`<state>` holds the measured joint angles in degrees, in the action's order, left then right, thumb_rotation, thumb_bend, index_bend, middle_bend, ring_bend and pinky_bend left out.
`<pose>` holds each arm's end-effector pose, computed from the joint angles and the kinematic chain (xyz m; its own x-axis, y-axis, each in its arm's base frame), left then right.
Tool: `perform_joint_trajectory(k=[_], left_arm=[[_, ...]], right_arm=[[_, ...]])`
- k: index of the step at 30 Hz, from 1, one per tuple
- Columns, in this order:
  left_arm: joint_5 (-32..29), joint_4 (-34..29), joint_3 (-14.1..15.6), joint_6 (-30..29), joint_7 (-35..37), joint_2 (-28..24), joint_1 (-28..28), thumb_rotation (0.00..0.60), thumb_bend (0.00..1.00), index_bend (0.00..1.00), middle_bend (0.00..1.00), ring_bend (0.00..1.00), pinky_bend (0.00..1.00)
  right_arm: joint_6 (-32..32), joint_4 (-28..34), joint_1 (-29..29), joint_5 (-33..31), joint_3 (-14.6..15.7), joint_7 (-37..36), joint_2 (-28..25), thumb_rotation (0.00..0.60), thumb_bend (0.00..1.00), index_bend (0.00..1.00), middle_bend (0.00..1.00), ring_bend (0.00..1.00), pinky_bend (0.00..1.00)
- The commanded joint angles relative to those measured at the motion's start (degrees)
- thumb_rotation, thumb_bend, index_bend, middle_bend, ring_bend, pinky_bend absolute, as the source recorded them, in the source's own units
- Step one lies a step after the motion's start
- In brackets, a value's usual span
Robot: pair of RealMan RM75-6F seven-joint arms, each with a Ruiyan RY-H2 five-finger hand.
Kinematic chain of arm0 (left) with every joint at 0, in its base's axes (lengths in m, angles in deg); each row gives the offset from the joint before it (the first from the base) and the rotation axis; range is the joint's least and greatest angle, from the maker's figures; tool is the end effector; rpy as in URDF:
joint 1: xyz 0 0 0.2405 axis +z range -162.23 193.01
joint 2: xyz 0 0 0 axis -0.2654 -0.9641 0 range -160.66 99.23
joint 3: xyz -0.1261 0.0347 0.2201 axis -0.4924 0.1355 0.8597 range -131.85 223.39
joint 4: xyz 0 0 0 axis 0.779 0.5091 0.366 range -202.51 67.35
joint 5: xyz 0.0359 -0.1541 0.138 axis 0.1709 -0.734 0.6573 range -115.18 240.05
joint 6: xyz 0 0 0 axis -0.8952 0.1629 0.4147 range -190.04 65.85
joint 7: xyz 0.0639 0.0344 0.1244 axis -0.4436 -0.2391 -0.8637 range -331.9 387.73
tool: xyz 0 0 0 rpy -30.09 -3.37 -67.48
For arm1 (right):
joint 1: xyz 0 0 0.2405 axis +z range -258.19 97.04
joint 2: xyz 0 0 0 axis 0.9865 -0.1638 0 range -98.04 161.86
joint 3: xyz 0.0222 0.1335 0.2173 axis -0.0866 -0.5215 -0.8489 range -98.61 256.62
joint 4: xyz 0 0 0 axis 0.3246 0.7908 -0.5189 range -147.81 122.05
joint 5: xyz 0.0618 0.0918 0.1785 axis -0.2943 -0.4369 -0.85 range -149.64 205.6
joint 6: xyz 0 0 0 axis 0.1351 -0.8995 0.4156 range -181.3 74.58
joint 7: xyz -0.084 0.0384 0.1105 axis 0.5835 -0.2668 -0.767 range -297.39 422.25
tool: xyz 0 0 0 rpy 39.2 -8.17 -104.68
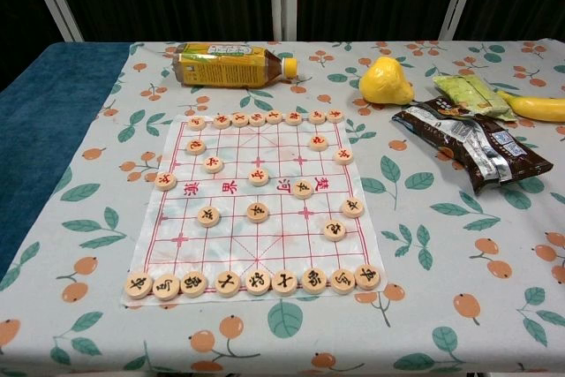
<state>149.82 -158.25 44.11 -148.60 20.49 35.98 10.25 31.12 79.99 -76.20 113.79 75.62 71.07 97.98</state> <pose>-0.3090 0.1783 0.1464 0.4994 -0.0073 0.8664 0.8657 -0.0368 -0.4993 -0.3079 -0.1800 0.1473 0.4910 -0.0097 0.8711 -0.8711 -0.0028 0.4910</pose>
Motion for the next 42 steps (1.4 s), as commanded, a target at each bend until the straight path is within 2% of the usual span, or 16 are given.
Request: perform_joint_trajectory(k=[1, 7, 11, 13, 20, 26, 30, 35, 42], left_arm=[[-0.25, 0.07, 0.06, 0.36, -0.09, 0.16, -0.07, 0.6, 0.05, 0.04, 0.04, 0.0, 0.01], [0.6, -0.45, 0.41, -0.02, -0.06, 0.76, 0.05, 0.6, 0.06, 0.04, 0.04, 0.0, 0.01], [3.11, -2.23, 1.05, 1.03, 5.97, 2.11, -1.13, 0.6, 0.06, 0.07, 0.06, 0.0, 0.02], [4.58, -2.21, 1.27, 2.37, 7.24, 2.86, -2.41, 0.6, 0.07, 0.09, 0.06, 0.0, 0.04], [9.0, -2.17, 0.0, 11.85, 1.62, 7.22, -11.07, 0.6, 0.1, 0.12, 0.08, 0.0, 0.05], [7.92, -0.57, -2.0, 21.77, 1.05, 13.77, -19.02, 0.6, 0.13, 0.14, 0.09, 0.0, 0.05], [6.61, 3.62, -2.02, 26.9, 0.88, 20.37, -22.89, 0.6, 0.15, 0.17, 0.1, 0.0, 0.05], [4.59, 8.04, -1.63, 29.7, 1.38, 26.03, -24.91, 0.6, 0.16, 0.21, 0.1, 0.0, 0.06], [2.93, 11.03, -1.11, 30.81, 3.24, 28.83, -26.35, 0.6, 0.16, 0.24, 0.1, 0.0, 0.06]], right_arm=[[-0.26, -0.04, 0.24, -0.15, -0.1, 0.23, 0.12, 0.6, 0.17, 0.0, 0.0, 0.0, 0.0], [-0.1, -0.25, 0.39, -0.26, -0.49, -0.25, -0.35, 0.6, 0.17, 0.0, 0.0, 0.0, 0.0], [0.13, -0.6, 0.29, -0.62, -0.75, -0.93, -0.61, 0.6, 0.17, 0.0, 0.0, 0.0, 0.0], [0.01, -0.73, 0.33, -0.98, -0.93, -1.16, -0.72, 0.6, 0.17, 0.0, 0.0, 0.0, 0.0], [0.11, -1.01, 0.56, -0.5, -1.06, -1.85, -1.4, 0.6, 0.17, 0.0, 0.0, 0.0, 0.0], [1.43, -1.47, 0.02, -0.3, -1.27, -3.48, -1.62, 0.6, 0.17, 0.0, 0.0, 0.0, 0.0], [1.95, -1.69, -0.5, -0.44, -1.2, -4.57, -2.27, 0.6, 0.18, 0.0, 0.0, 0.0, 0.0], [3.19, -1.93, -1.34, -0.69, -1.39, -5.74, -3.23, 0.6, 0.21, 0.0, 0.0, 0.0, 0.0], [3.49, -3.15, -2.03, -1.67, -1.59, -7.45, -3.3, 0.6, 0.21, 0.0, 0.0, 0.0, 0.0]])
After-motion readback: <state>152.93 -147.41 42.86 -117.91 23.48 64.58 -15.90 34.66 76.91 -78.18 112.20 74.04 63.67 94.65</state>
